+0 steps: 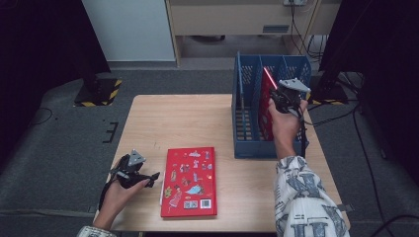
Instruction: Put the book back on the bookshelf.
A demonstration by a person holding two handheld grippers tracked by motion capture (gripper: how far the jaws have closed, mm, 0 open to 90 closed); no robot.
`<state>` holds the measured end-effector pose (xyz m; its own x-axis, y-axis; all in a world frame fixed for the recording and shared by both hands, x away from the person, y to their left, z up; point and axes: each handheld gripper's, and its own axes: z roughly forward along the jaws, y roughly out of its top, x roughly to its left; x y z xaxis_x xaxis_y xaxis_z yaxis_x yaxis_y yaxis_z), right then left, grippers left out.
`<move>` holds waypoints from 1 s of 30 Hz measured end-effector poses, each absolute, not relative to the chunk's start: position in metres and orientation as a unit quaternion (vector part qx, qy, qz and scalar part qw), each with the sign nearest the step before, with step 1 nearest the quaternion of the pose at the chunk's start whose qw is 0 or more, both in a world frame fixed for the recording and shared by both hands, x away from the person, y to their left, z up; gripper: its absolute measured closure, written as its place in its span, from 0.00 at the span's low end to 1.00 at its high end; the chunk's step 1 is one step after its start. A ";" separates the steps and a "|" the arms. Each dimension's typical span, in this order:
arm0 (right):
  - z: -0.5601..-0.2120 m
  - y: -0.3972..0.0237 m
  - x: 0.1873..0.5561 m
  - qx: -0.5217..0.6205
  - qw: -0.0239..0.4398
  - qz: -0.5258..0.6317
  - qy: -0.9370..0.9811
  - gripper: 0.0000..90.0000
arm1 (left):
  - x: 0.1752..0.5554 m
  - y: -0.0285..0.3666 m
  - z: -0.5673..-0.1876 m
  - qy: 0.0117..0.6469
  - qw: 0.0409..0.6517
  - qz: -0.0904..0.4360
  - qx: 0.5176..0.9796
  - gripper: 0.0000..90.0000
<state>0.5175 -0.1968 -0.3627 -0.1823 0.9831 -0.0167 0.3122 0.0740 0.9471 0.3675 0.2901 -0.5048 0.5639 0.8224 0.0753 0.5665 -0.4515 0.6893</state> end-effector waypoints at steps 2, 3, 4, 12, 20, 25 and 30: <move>-0.361 -0.195 0.521 0.513 0.388 0.437 0.629 0.88 | 0.368 0.291 -0.505 0.419 0.312 0.204 0.828 0.04; -0.360 -0.195 0.523 0.512 0.392 0.436 0.629 0.88 | 0.368 0.291 -0.505 0.418 0.312 0.204 0.828 0.04; -0.360 -0.195 0.524 0.512 0.395 0.435 0.627 0.88 | 0.368 0.291 -0.505 0.419 0.313 0.204 0.828 0.04; -0.367 -0.190 0.535 0.512 0.407 0.426 0.625 0.88 | 0.368 0.290 -0.505 0.417 0.313 0.203 0.829 0.04; -0.368 -0.186 0.535 0.511 0.415 0.424 0.623 0.88 | 0.368 0.289 -0.505 0.415 0.313 0.203 0.830 0.04; -0.369 -0.179 0.534 0.507 0.419 0.417 0.628 0.88 | 0.368 0.289 -0.505 0.414 0.312 0.203 0.831 0.04; -0.370 -0.175 0.533 0.508 0.421 0.416 0.626 0.87 | 0.368 0.289 -0.505 0.415 0.312 0.203 0.830 0.04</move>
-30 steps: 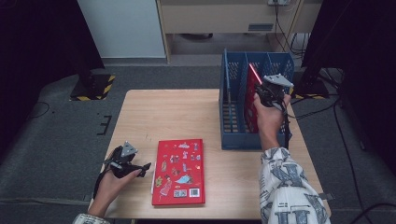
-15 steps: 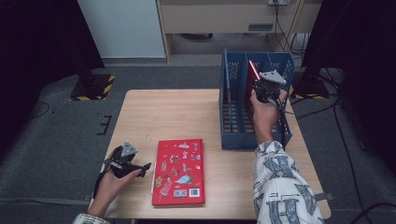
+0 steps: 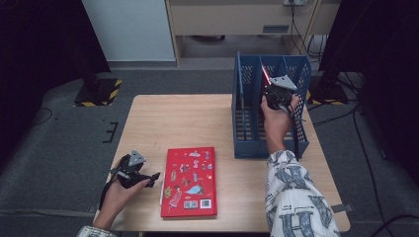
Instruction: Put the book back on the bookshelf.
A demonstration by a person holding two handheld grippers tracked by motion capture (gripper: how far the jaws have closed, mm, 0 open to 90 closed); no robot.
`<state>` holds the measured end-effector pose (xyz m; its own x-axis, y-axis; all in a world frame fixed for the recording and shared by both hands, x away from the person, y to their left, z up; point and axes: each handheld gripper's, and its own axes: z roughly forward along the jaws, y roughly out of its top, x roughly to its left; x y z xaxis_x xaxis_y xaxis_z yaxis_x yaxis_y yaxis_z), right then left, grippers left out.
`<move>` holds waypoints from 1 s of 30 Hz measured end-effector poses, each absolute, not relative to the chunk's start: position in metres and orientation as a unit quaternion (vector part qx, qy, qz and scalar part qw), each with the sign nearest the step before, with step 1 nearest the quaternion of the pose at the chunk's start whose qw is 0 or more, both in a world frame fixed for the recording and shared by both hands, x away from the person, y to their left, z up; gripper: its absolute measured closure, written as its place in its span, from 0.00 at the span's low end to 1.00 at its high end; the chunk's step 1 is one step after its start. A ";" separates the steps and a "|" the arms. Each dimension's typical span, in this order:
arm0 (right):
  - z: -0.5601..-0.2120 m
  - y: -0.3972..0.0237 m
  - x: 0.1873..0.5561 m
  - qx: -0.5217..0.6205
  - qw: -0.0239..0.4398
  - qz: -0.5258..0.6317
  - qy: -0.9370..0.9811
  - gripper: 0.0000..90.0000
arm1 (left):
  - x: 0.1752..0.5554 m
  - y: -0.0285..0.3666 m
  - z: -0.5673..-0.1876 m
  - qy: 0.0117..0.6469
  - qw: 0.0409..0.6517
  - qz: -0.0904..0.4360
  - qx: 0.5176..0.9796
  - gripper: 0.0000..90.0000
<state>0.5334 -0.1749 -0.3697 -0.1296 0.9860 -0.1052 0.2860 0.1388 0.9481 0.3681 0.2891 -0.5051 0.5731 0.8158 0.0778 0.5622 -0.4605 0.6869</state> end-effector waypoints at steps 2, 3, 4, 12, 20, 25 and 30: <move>-0.370 -0.173 0.534 0.508 0.421 0.418 0.624 0.87 | 0.368 0.289 -0.505 0.415 0.312 0.203 0.830 0.04; -0.370 -0.172 0.533 0.509 0.421 0.418 0.624 0.87 | 0.368 0.289 -0.505 0.414 0.312 0.203 0.831 0.04; -0.371 -0.171 0.534 0.509 0.421 0.419 0.623 0.87 | 0.368 0.289 -0.505 0.414 0.312 0.203 0.830 0.04; -0.372 -0.170 0.532 0.507 0.421 0.418 0.625 0.85 | 0.368 0.289 -0.505 0.414 0.310 0.203 0.831 0.04; -0.370 -0.168 0.530 0.498 0.421 0.422 0.630 0.73 | 0.368 0.289 -0.505 0.414 0.309 0.204 0.831 0.04; -0.370 -0.167 0.529 0.498 0.421 0.422 0.629 0.68 | 0.368 0.289 -0.505 0.414 0.310 0.203 0.831 0.04; -0.369 -0.167 0.528 0.498 0.418 0.424 0.630 0.60 | 0.368 0.288 -0.505 0.415 0.311 0.204 0.830 0.04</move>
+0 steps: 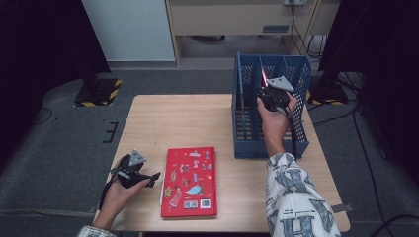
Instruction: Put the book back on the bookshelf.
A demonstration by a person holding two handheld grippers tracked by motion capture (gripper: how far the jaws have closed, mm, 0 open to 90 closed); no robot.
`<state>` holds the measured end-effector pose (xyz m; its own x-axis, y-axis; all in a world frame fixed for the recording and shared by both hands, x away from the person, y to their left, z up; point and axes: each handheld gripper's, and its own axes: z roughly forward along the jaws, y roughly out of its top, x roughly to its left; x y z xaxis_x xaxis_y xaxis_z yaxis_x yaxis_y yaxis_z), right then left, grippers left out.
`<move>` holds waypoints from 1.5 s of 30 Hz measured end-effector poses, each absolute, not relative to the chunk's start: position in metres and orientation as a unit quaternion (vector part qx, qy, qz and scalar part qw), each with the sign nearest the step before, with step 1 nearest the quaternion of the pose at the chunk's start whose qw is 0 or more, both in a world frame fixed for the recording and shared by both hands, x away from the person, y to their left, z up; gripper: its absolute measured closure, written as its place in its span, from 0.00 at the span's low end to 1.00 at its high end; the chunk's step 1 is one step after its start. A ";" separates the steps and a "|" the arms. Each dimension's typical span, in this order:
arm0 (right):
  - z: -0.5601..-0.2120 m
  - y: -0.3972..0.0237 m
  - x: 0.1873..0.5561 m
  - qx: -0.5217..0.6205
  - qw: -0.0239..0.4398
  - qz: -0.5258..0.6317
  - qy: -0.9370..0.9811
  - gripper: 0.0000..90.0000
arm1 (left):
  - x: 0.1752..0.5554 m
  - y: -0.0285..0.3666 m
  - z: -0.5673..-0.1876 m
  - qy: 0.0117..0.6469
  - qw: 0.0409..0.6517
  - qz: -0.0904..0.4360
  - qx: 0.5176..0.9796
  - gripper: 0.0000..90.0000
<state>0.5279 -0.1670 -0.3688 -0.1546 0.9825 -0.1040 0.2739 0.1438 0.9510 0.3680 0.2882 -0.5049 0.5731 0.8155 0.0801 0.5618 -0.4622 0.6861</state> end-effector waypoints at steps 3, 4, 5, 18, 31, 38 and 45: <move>-0.368 -0.168 0.527 0.499 0.413 0.427 0.631 0.54 | 0.368 0.288 -0.505 0.414 0.310 0.204 0.831 0.04; -0.368 -0.168 0.526 0.500 0.411 0.430 0.630 0.52 | 0.368 0.288 -0.505 0.414 0.311 0.204 0.831 0.04; -0.368 -0.169 0.526 0.500 0.410 0.430 0.630 0.50 | 0.368 0.288 -0.505 0.415 0.311 0.204 0.830 0.04; -0.363 -0.174 0.510 0.492 0.392 0.444 0.638 0.28 | 0.368 0.287 -0.505 0.413 0.309 0.204 0.832 0.04; -0.369 -0.191 0.475 0.492 0.355 0.472 0.639 0.20 | 0.368 0.287 -0.505 0.414 0.309 0.205 0.831 0.04; -0.376 -0.195 0.457 0.486 0.328 0.485 0.649 0.17 | 0.368 0.287 -0.505 0.412 0.310 0.204 0.832 0.03; -0.383 -0.196 0.443 0.479 0.310 0.489 0.660 0.15 | 0.368 0.287 -0.504 0.411 0.314 0.204 0.831 0.03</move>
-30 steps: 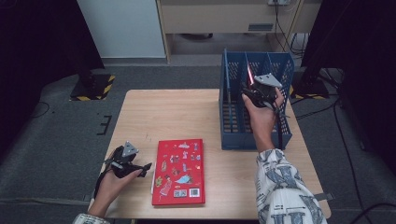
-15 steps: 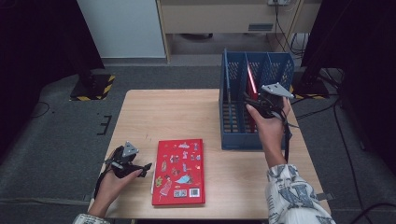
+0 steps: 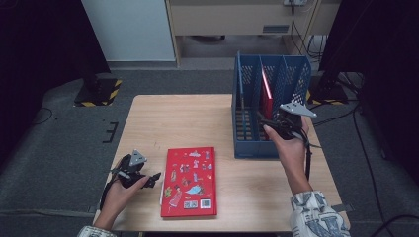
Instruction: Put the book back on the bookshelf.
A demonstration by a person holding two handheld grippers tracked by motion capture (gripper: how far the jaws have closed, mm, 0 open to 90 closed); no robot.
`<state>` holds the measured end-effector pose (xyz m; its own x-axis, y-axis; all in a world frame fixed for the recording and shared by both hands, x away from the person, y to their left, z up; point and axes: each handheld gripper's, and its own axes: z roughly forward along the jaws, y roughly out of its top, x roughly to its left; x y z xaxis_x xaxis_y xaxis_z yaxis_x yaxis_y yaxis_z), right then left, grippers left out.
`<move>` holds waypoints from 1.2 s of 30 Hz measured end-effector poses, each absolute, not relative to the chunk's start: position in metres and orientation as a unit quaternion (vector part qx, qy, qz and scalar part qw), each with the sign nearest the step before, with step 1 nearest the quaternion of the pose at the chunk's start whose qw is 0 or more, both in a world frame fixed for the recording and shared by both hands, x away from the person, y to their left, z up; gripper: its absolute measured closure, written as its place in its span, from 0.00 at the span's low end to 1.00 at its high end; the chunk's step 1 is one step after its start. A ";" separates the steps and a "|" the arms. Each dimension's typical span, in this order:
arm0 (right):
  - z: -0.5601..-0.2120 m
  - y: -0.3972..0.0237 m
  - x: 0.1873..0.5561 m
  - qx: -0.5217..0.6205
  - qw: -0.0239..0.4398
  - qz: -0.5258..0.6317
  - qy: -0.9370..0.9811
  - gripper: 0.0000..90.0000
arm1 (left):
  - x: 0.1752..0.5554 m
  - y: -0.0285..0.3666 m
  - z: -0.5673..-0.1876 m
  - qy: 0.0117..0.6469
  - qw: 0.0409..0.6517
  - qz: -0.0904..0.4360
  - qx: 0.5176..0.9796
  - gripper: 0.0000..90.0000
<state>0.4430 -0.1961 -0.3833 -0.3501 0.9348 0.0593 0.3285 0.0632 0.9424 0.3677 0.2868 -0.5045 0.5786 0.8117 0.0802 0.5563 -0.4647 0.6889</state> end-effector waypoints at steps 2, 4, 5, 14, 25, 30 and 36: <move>-0.385 -0.196 0.439 0.476 0.305 0.492 0.663 0.15 | 0.367 0.287 -0.504 0.408 0.316 0.205 0.832 0.03; -0.386 -0.195 0.436 0.473 0.302 0.493 0.664 0.15 | 0.367 0.288 -0.504 0.408 0.318 0.206 0.831 0.03; -0.386 -0.195 0.434 0.472 0.301 0.495 0.665 0.15 | 0.367 0.288 -0.504 0.408 0.318 0.205 0.831 0.03; -0.394 -0.196 0.418 0.468 0.282 0.506 0.668 0.20 | 0.367 0.287 -0.504 0.403 0.325 0.197 0.833 0.03; -0.409 -0.187 0.400 0.458 0.265 0.505 0.682 0.31 | 0.366 0.287 -0.504 0.408 0.331 0.188 0.830 0.04; -0.418 -0.177 0.392 0.450 0.252 0.503 0.694 0.33 | 0.367 0.287 -0.504 0.410 0.332 0.185 0.829 0.04; -0.429 -0.163 0.386 0.444 0.235 0.499 0.706 0.33 | 0.367 0.286 -0.503 0.410 0.335 0.182 0.828 0.05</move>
